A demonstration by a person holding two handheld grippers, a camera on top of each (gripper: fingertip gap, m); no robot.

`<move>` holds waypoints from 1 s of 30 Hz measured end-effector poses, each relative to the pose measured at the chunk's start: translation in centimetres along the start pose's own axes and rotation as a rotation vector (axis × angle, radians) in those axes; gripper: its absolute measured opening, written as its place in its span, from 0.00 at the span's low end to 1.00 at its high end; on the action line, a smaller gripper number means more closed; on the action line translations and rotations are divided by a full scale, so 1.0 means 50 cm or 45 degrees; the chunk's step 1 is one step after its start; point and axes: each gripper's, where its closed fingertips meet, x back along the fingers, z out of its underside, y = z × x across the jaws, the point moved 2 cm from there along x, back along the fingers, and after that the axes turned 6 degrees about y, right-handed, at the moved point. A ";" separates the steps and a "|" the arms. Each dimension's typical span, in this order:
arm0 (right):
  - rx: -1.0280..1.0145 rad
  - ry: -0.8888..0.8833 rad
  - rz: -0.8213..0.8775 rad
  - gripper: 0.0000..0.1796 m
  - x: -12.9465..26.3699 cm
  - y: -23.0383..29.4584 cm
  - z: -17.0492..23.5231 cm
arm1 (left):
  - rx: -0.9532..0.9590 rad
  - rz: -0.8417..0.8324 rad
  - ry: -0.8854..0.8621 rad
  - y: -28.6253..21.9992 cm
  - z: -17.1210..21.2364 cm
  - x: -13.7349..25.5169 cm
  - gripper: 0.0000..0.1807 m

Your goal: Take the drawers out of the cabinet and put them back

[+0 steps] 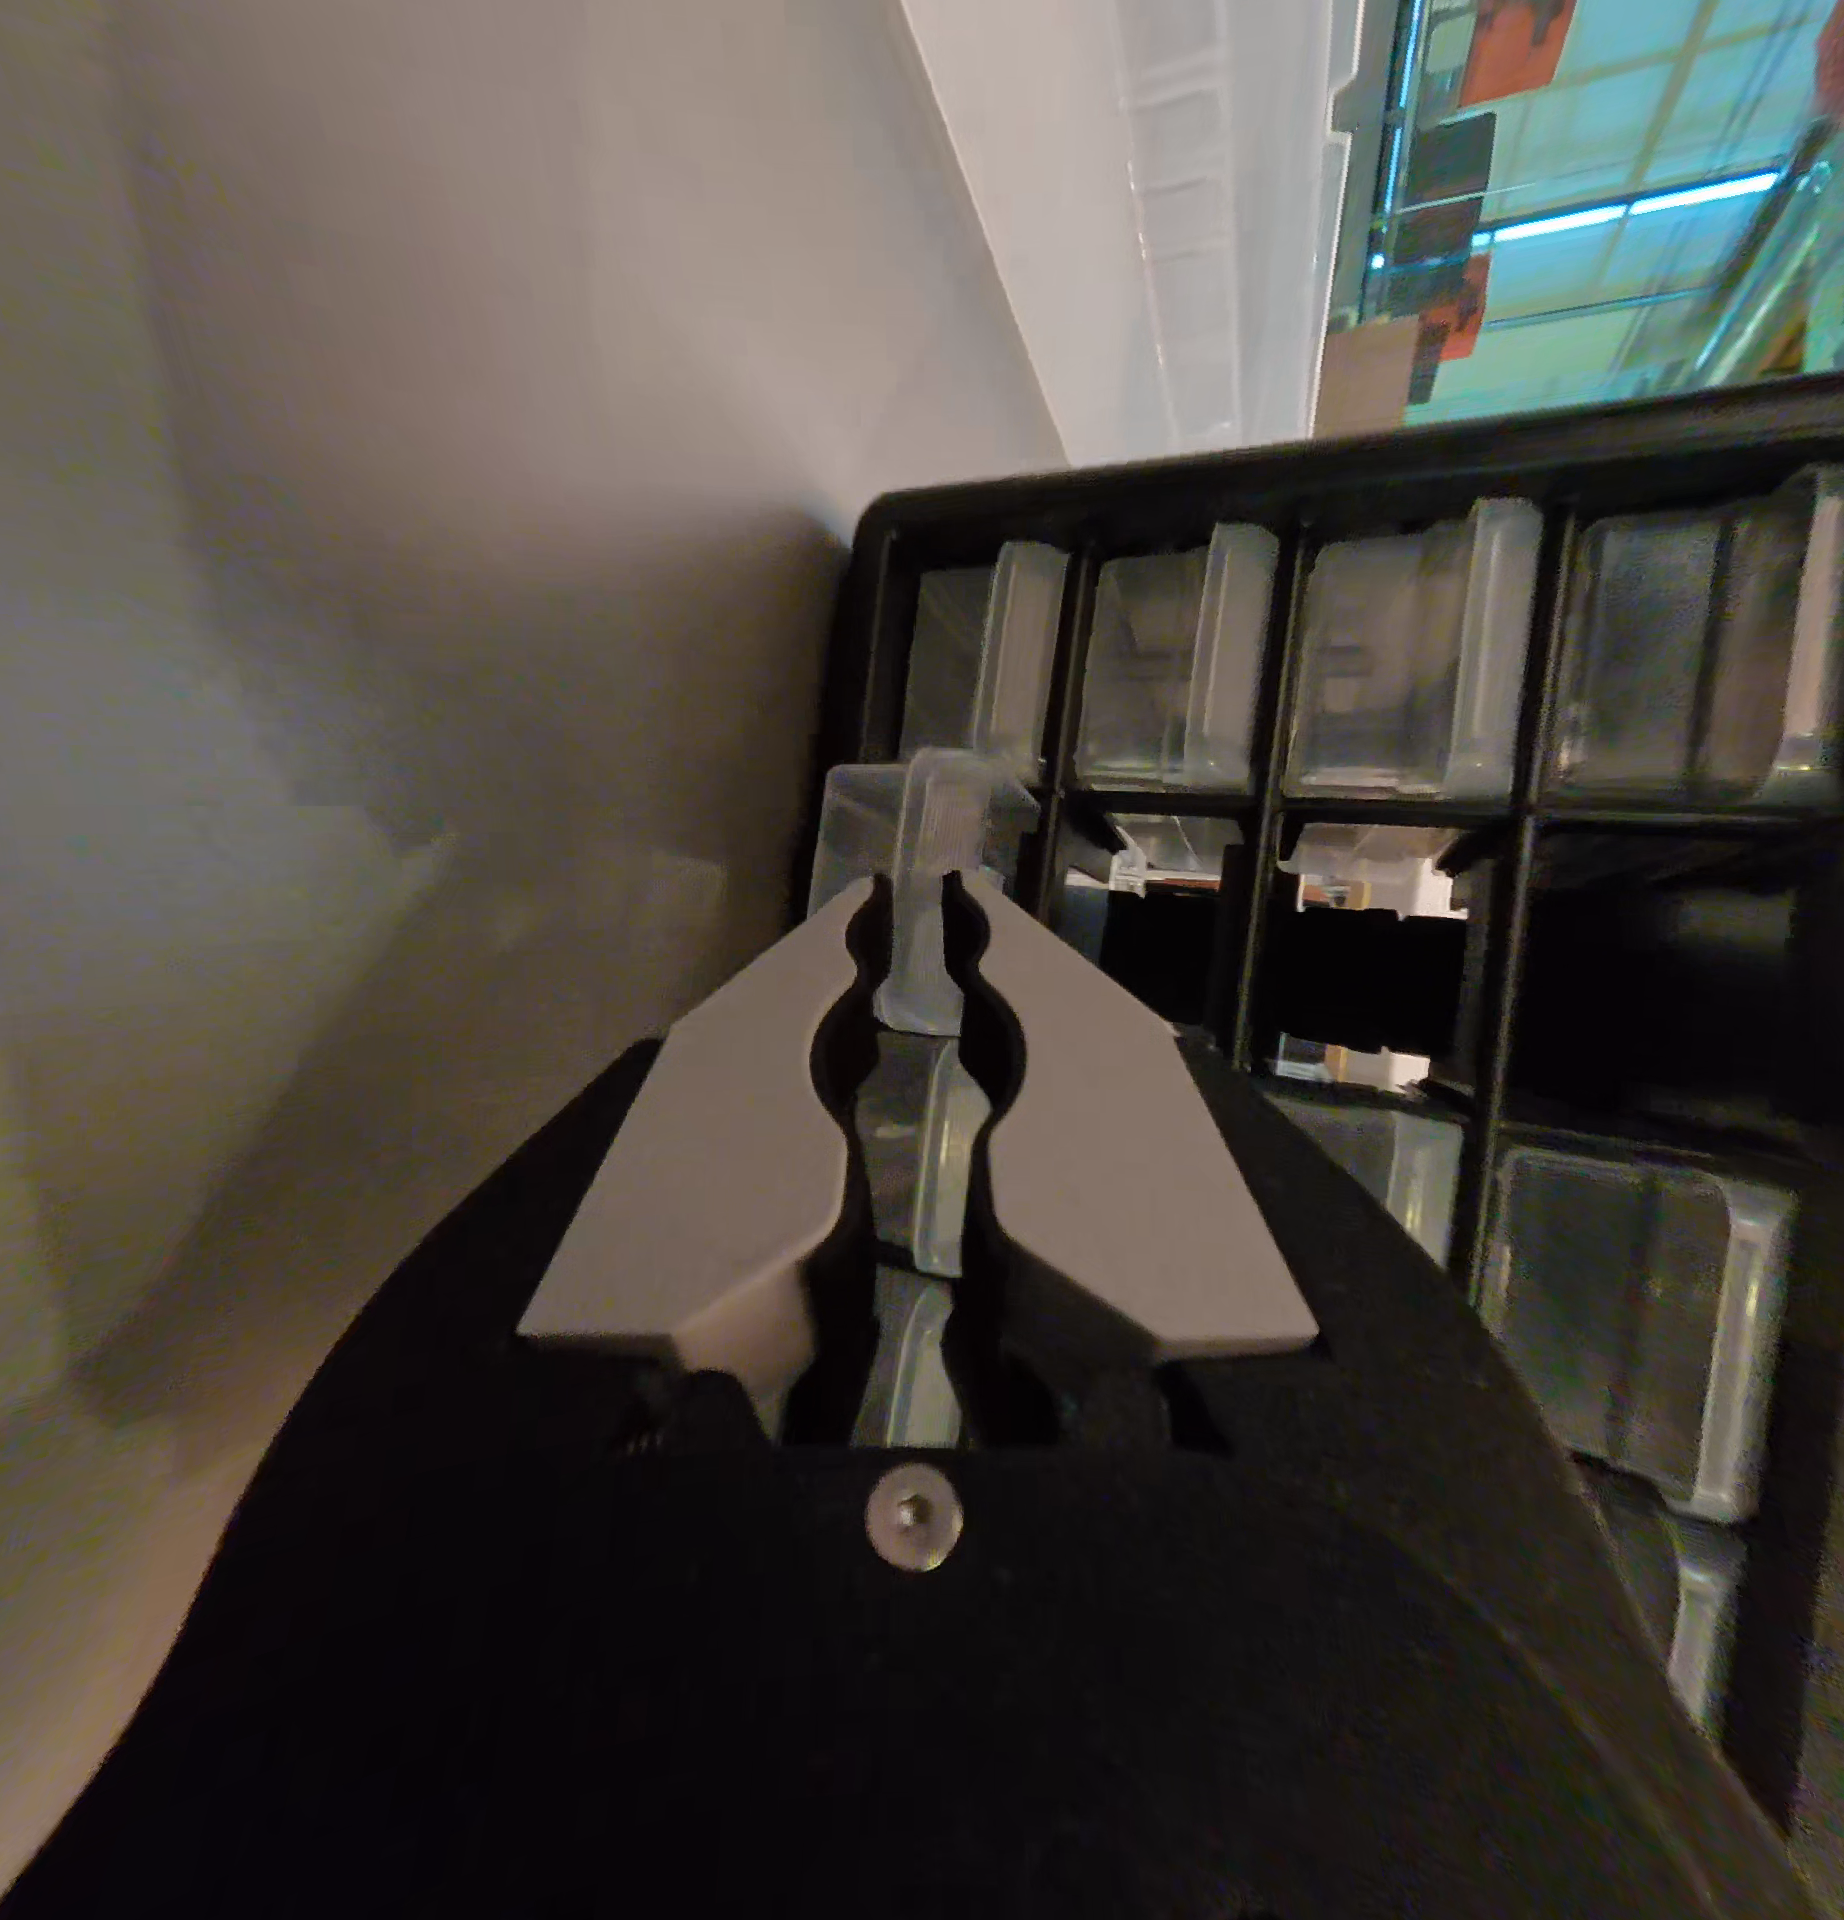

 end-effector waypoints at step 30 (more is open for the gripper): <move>-0.317 -0.157 -0.057 0.01 0.200 -0.051 -0.066 | -0.003 0.000 -0.003 0.001 0.000 0.000 0.18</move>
